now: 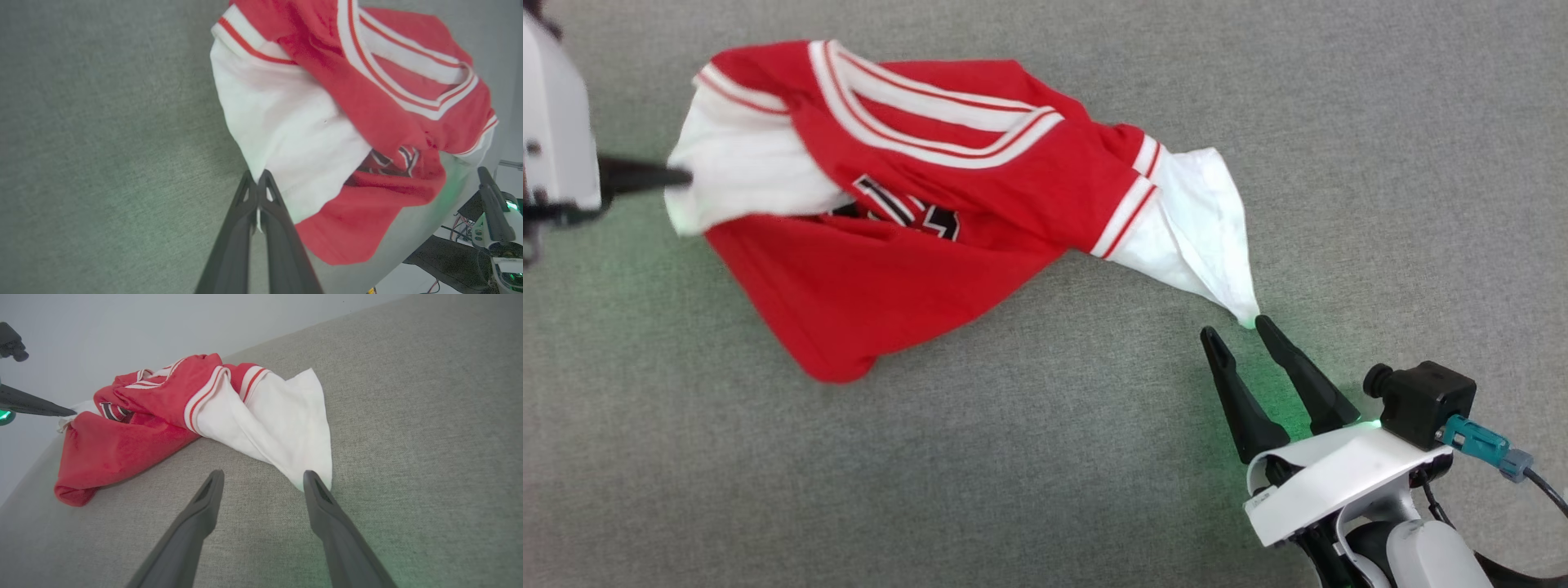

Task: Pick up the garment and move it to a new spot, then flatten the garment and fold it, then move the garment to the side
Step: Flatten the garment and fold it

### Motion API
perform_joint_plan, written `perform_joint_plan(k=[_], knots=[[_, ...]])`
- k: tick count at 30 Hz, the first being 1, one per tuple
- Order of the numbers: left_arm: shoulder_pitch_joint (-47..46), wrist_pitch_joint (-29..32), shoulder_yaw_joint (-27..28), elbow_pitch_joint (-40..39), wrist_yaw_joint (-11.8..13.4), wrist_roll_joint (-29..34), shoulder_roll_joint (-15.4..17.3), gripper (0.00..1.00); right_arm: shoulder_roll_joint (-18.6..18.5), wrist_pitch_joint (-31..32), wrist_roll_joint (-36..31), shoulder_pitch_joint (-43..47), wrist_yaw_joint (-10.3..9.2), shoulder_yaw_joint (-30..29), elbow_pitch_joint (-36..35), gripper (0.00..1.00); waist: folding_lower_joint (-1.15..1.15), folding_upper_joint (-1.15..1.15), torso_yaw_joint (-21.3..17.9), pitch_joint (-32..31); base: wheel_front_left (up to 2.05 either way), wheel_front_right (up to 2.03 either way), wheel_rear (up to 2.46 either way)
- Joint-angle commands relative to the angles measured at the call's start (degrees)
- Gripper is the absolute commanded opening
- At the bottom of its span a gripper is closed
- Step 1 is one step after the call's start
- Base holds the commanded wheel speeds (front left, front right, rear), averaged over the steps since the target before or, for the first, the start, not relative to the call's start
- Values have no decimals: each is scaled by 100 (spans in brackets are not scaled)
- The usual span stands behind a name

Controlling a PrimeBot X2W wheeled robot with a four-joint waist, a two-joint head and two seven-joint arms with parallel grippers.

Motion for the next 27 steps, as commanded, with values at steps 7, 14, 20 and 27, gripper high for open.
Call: perform_joint_plan(k=[7,14,20,27], knots=[[488,-298,-214,198,-21,262,176,0,8,-52,-36,-40,-2,-47,-13,100,0,0,-86,115,0,0,0],[732,-489,-254,336,-120,246,-5,29,8,1,-70,0,-2,-97,-90,100,0,0,-54,110,0,0,0],[446,-546,-228,219,-244,516,155,100,9,50,-79,21,-2,-140,-131,100,0,0,18,80,0,0,0],[197,-516,-189,128,-251,663,191,100,9,30,-25,-43,-2,-56,-107,100,0,0,10,128,0,0,0]])
